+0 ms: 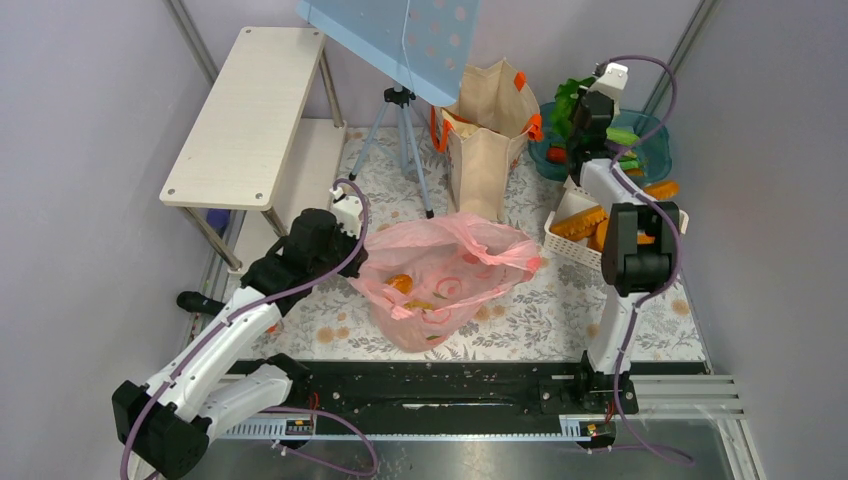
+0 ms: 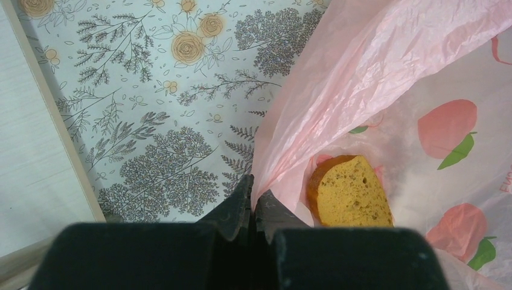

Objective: Untie the knot of the grocery bags and take out the mixed food

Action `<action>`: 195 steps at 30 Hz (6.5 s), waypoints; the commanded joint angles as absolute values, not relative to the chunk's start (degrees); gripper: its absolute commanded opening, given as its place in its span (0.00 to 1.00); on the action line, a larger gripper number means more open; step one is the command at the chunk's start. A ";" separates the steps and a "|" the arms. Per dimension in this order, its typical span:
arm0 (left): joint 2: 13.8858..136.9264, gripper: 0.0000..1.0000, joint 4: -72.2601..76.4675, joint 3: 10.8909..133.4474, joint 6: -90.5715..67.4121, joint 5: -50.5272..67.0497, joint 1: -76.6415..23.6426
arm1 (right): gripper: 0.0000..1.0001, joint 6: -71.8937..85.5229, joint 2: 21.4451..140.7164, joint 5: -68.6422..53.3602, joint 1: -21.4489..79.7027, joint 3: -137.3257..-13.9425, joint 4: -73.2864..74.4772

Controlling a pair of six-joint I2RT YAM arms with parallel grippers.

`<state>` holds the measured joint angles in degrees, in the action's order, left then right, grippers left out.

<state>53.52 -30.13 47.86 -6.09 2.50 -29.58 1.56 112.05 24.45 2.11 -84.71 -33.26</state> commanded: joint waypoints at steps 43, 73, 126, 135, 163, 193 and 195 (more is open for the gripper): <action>51.57 0.00 -27.37 49.66 -5.38 6.28 -29.66 | 0.92 13.54 78.19 1.26 1.49 -60.88 -22.63; 66.42 0.74 -25.58 69.95 -12.05 9.69 -29.85 | 0.82 23.42 27.47 -36.29 11.05 -48.11 6.81; 44.48 0.00 -27.92 43.08 -11.52 -0.48 -38.09 | 0.55 7.44 80.73 11.47 62.84 -61.14 -5.72; 45.41 0.00 -33.37 42.29 -22.87 -8.53 -38.89 | 0.72 15.27 85.52 12.58 66.35 -49.06 -8.77; 37.09 0.00 -27.81 33.01 -28.79 -4.98 -39.84 | 1.00 26.53 91.34 31.14 69.65 -50.63 -12.77; 31.22 0.00 -36.87 41.27 -23.15 -9.42 -40.19 | 0.89 47.77 106.72 13.20 60.11 -46.93 -28.48; 30.66 0.00 -37.01 41.12 -22.73 -9.41 -40.19 | 0.82 47.10 106.96 14.15 60.11 -47.02 -28.59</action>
<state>32.14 -36.77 38.72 -25.23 -8.14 -40.05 44.86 105.01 14.37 60.42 -48.01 -29.28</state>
